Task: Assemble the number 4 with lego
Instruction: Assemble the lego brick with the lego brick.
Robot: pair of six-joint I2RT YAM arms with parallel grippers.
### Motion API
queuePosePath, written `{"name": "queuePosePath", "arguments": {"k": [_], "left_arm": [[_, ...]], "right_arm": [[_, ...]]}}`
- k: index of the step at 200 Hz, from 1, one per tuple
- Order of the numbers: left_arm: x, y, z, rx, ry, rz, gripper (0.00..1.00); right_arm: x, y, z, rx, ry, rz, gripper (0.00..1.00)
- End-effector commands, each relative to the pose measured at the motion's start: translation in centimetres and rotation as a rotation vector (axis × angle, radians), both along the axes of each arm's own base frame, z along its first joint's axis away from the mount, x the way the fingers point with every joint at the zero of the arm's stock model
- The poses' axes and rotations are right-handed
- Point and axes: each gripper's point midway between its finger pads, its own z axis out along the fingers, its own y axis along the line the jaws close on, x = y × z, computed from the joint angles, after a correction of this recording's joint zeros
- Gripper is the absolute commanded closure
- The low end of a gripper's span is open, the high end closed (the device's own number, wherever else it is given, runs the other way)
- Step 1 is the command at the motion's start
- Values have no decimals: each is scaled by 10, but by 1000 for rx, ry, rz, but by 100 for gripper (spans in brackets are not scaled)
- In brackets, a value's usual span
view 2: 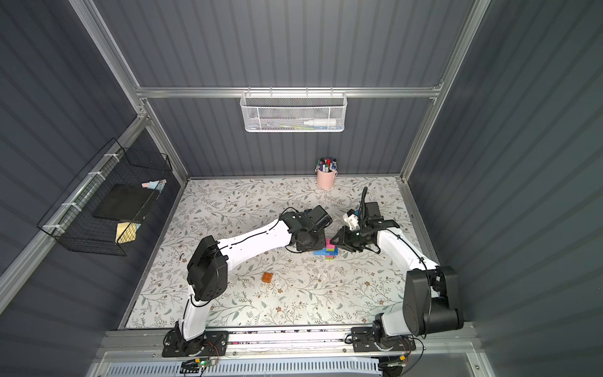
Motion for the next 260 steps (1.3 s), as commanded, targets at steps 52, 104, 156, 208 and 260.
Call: {"name": "queuePosePath", "arguments": {"k": [52, 104, 156, 208, 260], "left_arm": [[-5, 3, -8, 83, 0, -42, 90], [-2, 2, -9, 110, -21, -62, 90], [-4, 1, -18, 133, -7, -66, 90], [-4, -3, -23, 160, -10, -82, 90], [-7, -4, -29, 187, 3, -100, 90]], "right_arm": [[-18, -11, -25, -79, 88, 2, 68], [-20, -11, -27, -74, 94, 4, 68], [-20, -11, -26, -73, 95, 4, 68], [-21, -10, -28, -73, 101, 5, 68], [-24, -13, -30, -85, 112, 2, 68]]}}
